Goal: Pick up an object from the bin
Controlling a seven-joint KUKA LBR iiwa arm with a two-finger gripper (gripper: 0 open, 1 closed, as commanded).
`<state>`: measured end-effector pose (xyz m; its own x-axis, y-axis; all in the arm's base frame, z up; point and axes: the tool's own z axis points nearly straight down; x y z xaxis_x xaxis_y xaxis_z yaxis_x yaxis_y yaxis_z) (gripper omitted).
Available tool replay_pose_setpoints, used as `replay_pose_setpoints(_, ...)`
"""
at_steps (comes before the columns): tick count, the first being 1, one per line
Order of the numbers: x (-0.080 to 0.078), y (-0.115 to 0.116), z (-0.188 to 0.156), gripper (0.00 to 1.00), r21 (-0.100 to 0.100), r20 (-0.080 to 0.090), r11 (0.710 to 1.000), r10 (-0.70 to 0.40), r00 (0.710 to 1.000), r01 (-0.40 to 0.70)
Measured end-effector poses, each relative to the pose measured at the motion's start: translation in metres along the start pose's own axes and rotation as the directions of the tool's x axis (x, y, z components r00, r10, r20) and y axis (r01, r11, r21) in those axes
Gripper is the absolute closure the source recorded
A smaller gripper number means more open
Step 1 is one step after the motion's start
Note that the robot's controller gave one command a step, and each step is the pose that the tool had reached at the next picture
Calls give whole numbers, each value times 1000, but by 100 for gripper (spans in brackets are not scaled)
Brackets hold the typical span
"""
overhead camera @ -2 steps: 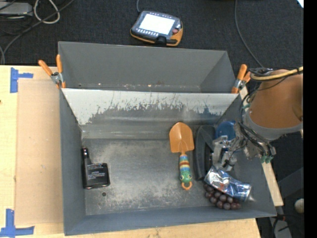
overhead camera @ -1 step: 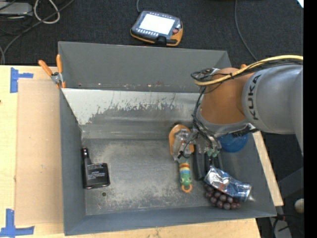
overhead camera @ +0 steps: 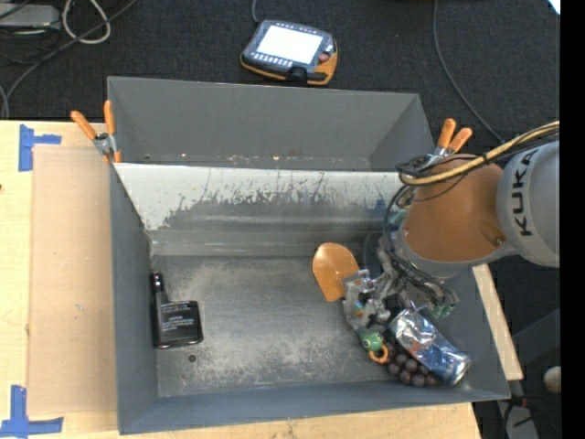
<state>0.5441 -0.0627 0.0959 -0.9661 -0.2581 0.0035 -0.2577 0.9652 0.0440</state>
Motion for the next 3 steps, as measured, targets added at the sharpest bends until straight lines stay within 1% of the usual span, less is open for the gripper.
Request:
replay_pose_setpoints(1,-10,-10,4,100,-8,-6,998,57,998,-57)
replay_pose_setpoints(2,-22,35,19,100,-2,-6,966,257,966,-257)
replay_pose_setpoints(3,-17,-26,23,100,-23,-10,998,62,998,-62)
